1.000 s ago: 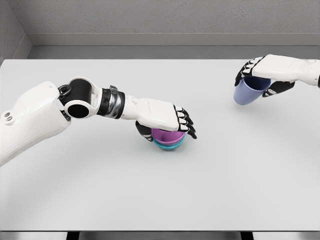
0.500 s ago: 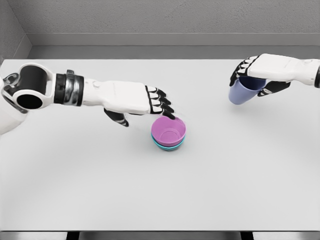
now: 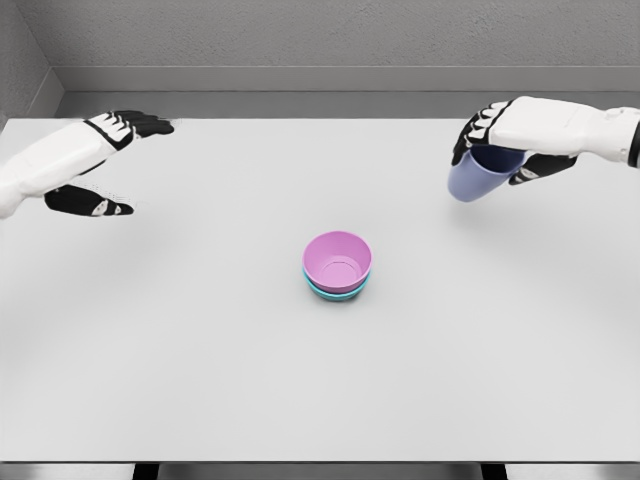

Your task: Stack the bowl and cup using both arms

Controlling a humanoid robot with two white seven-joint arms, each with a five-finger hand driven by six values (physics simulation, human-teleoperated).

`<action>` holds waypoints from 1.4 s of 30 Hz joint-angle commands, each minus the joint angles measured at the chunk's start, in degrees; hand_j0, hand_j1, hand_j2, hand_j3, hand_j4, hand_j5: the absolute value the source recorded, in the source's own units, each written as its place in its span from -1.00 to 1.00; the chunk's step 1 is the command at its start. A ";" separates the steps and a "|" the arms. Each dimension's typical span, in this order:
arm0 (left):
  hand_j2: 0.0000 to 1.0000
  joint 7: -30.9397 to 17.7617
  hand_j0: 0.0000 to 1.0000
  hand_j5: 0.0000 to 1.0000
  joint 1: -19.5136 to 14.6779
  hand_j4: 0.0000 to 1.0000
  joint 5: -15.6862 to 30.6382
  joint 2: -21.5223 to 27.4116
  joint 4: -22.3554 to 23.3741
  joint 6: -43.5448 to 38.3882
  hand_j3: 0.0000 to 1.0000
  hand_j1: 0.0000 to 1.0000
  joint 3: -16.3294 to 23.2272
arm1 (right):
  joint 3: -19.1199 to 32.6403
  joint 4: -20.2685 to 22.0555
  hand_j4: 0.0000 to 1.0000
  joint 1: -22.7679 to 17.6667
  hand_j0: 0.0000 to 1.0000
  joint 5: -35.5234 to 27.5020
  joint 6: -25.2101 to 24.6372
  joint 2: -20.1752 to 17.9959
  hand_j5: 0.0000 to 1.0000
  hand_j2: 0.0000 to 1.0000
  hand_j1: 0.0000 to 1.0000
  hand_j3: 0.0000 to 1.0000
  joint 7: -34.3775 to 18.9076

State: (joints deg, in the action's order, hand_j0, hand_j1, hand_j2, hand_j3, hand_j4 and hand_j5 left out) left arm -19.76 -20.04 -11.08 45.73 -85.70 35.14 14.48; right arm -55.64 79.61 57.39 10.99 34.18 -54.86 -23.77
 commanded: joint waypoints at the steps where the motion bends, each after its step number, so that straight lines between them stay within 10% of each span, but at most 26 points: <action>1: 1.00 1.12 1.00 1.00 0.53 1.00 0.18 -4.50 1.68 -0.14 1.00 1.00 -2.96 | 0.10 1.07 0.33 0.09 0.33 -0.36 -0.08 0.02 0.33 0.33 0.33 0.33 0.13; 9: 1.00 0.24 1.00 1.00 7.30 1.00 -4.22 -11.37 1.50 -0.14 1.00 1.00 -12.80 | 0.18 3.79 0.33 0.70 0.33 -0.45 -0.08 0.20 0.33 0.33 0.33 0.33 0.39; 42: 1.00 0.07 1.00 1.00 8.53 1.00 -4.22 -11.81 4.84 -0.14 1.00 1.00 -15.27 | 0.36 17.95 0.35 0.44 0.35 -1.59 0.82 -1.74 0.35 0.35 0.35 0.35 0.66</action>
State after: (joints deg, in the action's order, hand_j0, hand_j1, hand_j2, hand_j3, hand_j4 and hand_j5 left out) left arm -19.72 -11.51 -15.73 33.88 -81.08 35.09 -0.78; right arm -55.35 97.31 57.83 9.83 35.08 -56.45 -23.15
